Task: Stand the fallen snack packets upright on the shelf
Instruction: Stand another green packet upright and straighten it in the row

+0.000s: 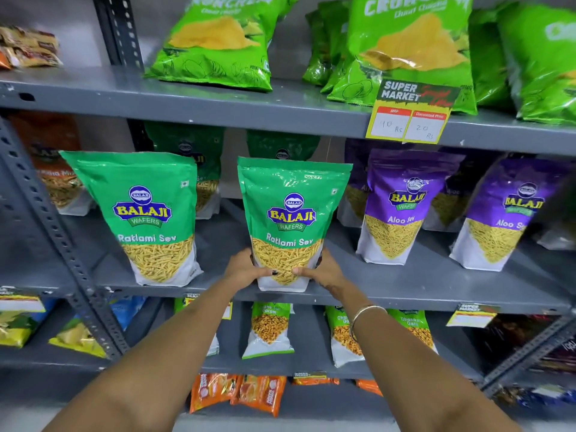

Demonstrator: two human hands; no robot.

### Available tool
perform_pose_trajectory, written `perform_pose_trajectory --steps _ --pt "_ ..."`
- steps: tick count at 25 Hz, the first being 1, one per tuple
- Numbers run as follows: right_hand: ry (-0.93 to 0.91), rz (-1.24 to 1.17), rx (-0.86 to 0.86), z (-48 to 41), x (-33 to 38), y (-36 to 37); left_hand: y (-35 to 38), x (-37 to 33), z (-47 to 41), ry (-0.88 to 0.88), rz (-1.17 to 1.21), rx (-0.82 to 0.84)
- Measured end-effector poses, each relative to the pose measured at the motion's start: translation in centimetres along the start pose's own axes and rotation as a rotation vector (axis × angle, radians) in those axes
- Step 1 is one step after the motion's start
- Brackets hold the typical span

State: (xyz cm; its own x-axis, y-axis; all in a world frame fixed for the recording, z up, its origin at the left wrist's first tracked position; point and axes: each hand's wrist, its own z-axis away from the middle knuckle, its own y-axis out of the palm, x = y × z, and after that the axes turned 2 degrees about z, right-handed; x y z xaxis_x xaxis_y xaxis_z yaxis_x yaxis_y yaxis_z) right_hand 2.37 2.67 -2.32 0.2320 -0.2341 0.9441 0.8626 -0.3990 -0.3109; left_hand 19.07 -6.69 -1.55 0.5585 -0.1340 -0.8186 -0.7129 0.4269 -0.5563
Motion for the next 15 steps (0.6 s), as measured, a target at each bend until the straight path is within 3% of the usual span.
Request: perform_pose_trajectory --steps 11,15 --pt "0.007 0.055 0.042 0.9 0.7 0.0 -0.6 -0.1 0.7 -0.034 -0.056 0.107" --pt "0.128 0.2 -0.014 0.9 -0.1 -2.6 -1.8 -1.7 1.2 -0.263 -0.438 0.352"
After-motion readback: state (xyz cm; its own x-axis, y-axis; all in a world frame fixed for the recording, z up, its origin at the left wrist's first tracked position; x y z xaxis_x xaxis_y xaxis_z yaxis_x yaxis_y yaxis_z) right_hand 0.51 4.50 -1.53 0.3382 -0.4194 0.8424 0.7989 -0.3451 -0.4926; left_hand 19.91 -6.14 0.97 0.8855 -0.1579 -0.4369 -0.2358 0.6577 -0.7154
